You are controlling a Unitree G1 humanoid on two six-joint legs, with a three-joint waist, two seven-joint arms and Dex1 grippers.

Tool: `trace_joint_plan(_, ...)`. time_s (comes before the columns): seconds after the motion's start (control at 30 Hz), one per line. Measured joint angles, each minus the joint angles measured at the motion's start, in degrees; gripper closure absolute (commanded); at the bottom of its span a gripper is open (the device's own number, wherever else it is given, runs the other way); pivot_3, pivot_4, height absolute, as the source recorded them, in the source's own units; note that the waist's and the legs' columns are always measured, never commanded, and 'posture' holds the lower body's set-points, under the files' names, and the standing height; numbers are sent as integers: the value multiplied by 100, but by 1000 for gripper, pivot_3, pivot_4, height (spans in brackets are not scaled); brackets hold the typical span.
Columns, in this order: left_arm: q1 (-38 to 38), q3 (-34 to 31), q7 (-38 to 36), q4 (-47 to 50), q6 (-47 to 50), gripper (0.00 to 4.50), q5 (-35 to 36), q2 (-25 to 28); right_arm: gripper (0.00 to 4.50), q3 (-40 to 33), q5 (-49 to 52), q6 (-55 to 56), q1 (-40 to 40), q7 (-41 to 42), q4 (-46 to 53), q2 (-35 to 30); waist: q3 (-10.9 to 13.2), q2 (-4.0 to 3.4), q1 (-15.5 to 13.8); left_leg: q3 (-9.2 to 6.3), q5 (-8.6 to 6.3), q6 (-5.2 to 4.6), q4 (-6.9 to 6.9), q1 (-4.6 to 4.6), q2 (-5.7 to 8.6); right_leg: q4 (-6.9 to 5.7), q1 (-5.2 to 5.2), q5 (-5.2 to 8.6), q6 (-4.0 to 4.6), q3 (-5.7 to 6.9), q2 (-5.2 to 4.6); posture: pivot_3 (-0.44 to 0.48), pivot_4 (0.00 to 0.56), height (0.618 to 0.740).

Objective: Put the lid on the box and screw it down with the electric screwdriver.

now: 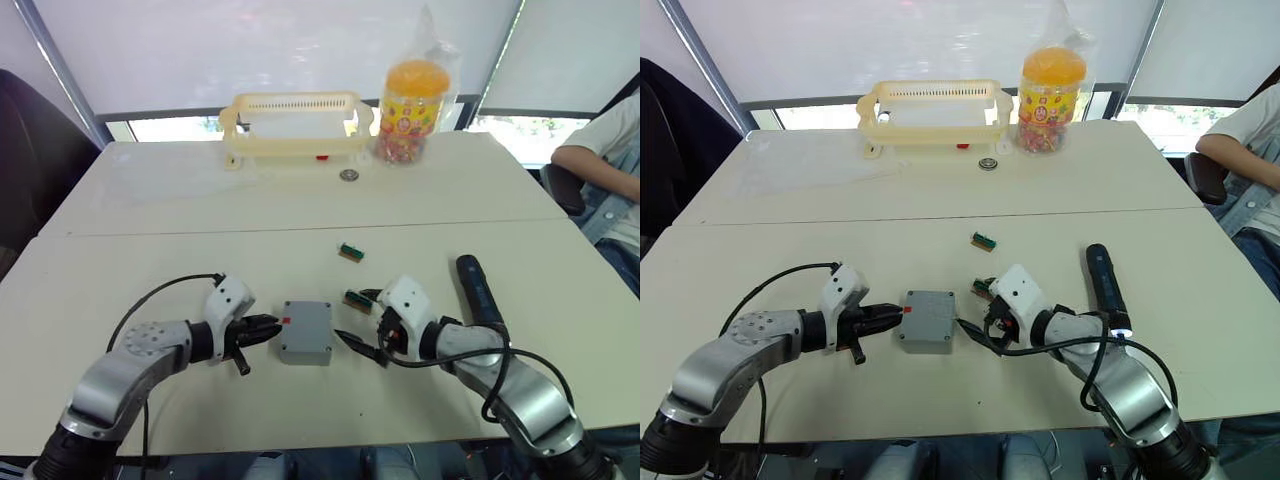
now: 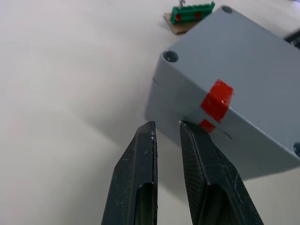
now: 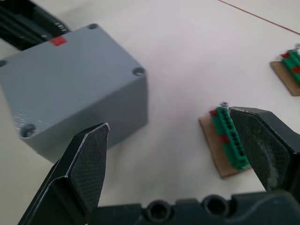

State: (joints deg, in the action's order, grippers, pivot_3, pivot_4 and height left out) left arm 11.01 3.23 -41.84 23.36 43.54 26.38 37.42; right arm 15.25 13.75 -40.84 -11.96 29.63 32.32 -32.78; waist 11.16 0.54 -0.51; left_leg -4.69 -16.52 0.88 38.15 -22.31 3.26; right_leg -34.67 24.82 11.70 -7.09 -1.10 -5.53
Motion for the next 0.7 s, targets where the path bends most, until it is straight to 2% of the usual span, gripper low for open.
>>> trace_joint_plan(0.3,-18,-38,-105,160,213,3741,164,136,33,-40,-64,2,56,7,15,12,0,0,8,-1,2,3,1,6,0,-26,5,1,1,-1,0,0,150,740)
trace_joint_plan(0.47,72,-452,-748,135,291,3741,444,1000,33,-661,134,114,-139,231,-283,-7,0,1,30,0,5,8,1,14,0,-40,4,3,4,0,3,0,150,740)
trace_joint_plan(0.7,866,-832,-1707,214,594,3741,1191,1858,33,-1185,586,185,-709,521,-1470,335,0,2,106,0,5,8,0,20,0,-42,-1,3,4,-2,6,0,150,740)
